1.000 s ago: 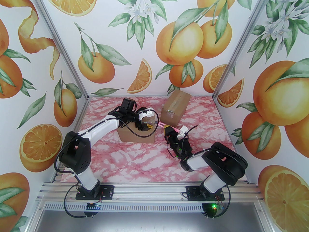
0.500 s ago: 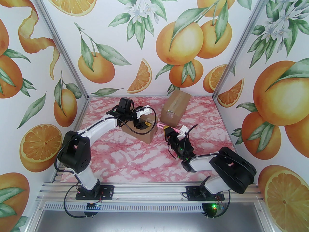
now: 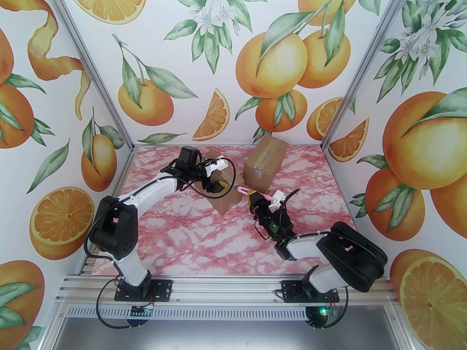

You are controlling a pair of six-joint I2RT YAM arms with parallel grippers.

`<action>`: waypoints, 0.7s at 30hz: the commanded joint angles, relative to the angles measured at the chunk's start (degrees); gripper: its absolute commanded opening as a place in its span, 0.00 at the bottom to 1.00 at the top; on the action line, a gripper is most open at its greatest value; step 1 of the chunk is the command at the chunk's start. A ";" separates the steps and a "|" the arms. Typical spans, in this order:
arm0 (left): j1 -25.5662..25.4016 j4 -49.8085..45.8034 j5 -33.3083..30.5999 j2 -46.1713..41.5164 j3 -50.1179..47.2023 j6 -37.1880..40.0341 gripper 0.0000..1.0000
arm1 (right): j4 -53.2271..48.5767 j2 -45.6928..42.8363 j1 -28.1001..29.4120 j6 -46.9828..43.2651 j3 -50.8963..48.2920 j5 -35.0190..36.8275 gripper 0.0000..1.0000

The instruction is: Unpack the express box

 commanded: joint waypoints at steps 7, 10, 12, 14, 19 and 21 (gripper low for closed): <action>0.46 -9.06 -0.93 -10.22 -4.93 17.02 0.90 | 6.54 1.18 0.52 1.52 0.14 -0.85 0.00; -0.63 -15.20 -2.32 -13.39 -4.87 26.23 0.94 | 4.10 -0.28 0.38 0.99 0.13 -0.36 0.00; -2.49 -18.95 -6.62 -12.59 -4.00 32.24 0.94 | 3.25 -0.54 0.29 0.90 0.36 -0.55 0.00; -3.83 -20.26 -9.19 -11.85 -3.79 36.25 0.94 | 3.09 -0.55 0.24 0.95 0.44 -0.57 0.00; -6.54 -17.10 -11.73 -9.56 -3.46 39.34 0.95 | 0.83 -1.66 0.20 0.98 1.10 -0.73 0.00; -7.16 -15.15 -12.66 -7.98 -2.81 39.49 0.95 | -0.79 -2.74 0.13 0.75 1.54 -0.89 0.00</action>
